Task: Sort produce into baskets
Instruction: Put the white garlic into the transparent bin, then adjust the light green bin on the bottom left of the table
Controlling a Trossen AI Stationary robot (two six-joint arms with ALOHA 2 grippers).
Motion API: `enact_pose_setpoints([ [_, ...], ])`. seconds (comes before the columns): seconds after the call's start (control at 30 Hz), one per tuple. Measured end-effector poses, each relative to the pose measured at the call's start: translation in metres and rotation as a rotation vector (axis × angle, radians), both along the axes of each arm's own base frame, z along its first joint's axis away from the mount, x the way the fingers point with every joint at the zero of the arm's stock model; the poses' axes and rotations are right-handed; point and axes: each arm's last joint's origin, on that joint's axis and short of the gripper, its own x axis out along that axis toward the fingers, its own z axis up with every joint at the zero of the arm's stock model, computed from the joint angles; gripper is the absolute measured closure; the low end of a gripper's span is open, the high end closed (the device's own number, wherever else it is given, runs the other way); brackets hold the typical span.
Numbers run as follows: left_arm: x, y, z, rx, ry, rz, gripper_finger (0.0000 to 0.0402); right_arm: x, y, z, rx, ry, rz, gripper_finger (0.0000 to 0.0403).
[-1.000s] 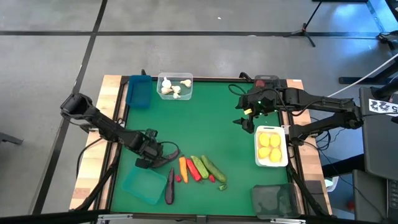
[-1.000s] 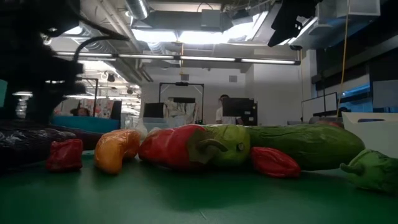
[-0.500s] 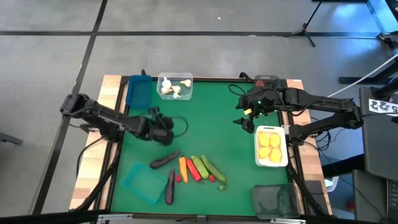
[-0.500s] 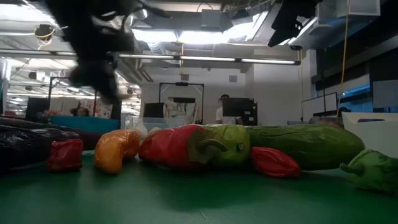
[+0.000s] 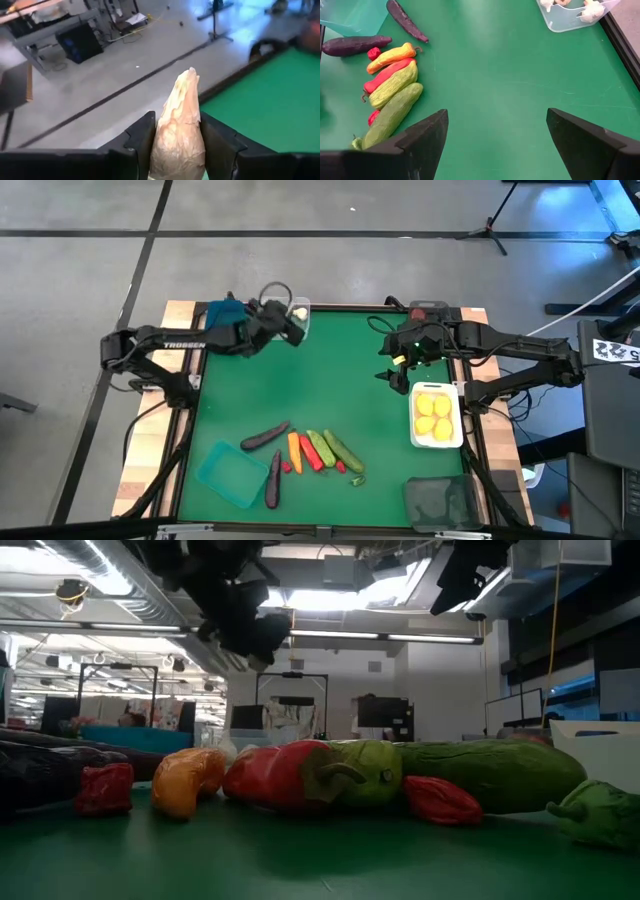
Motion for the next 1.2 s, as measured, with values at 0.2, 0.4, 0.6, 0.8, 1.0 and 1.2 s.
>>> enact_pose_setpoints([
  [0.2, -0.005, 0.034, -0.009, -0.080, -0.082, 0.033, 0.0268, 0.000, 0.000, 0.000, -0.004, -0.001, 0.004, 0.0068],
  [0.4, 0.005, 0.053, -0.043, -0.145, -0.058, 0.078, 0.0268, 0.000, 0.000, 0.000, -0.015, -0.003, 0.016, 0.0068],
  [0.6, 0.018, 0.063, -0.070, -0.149, -0.073, 0.089, 0.0268, 0.000, 0.000, 0.000, -0.015, -0.003, 0.016, 0.0068],
  [0.8, 0.020, 0.062, -0.076, -0.171, -0.036, 0.041, 0.0248, 0.000, 0.000, 0.000, -0.014, -0.001, 0.015, 0.0068],
  [1.0, 0.022, 0.061, -0.076, -0.206, -0.039, -0.029, 0.0191, 0.000, 0.000, 0.000, -0.015, -0.003, 0.015, 0.0068],
  [1.2, 0.024, 0.058, -0.077, -0.232, -0.038, -0.083, 0.0139, 0.000, 0.000, 0.000, -0.013, -0.003, 0.014, 0.0068],
])
